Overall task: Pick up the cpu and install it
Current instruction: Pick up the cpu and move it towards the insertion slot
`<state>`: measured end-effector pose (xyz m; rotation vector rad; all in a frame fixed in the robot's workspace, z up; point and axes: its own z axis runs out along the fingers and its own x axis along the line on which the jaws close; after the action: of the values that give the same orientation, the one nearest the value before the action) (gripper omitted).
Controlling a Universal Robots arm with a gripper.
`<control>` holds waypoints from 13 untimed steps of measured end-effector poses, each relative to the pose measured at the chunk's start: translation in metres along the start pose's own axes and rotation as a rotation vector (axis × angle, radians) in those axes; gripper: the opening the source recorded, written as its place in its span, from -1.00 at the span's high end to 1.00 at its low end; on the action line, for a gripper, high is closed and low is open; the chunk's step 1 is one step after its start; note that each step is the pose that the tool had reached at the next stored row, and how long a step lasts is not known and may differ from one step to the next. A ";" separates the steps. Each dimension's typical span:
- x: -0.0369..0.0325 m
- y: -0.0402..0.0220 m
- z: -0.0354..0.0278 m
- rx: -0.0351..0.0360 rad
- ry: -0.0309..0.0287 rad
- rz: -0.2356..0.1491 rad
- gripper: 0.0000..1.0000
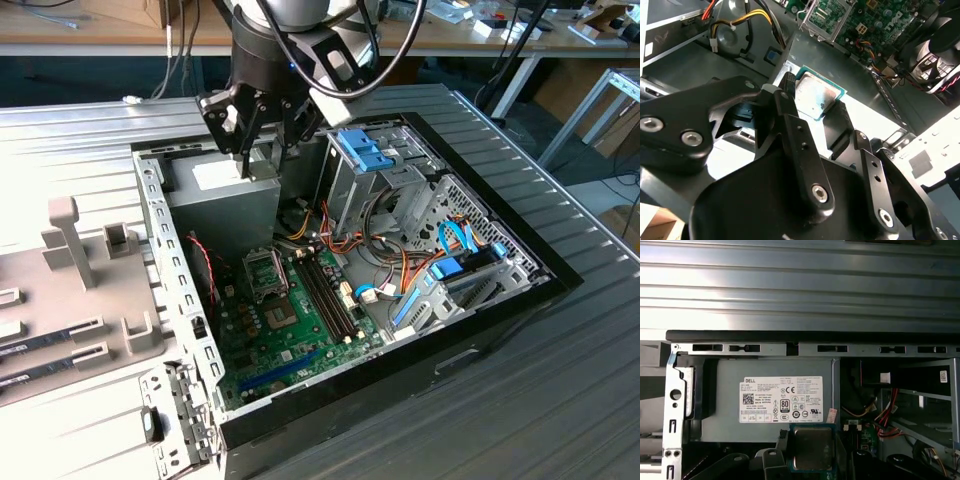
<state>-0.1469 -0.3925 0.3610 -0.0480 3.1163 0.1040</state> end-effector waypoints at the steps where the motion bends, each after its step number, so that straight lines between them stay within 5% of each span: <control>1: -0.0001 0.0000 0.0004 0.0001 0.0000 0.000 0.06; 13: -0.0025 -0.0004 0.0054 0.0001 0.0000 0.000 0.06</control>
<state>-0.1443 -0.3925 0.3556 -0.0480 3.1164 0.1040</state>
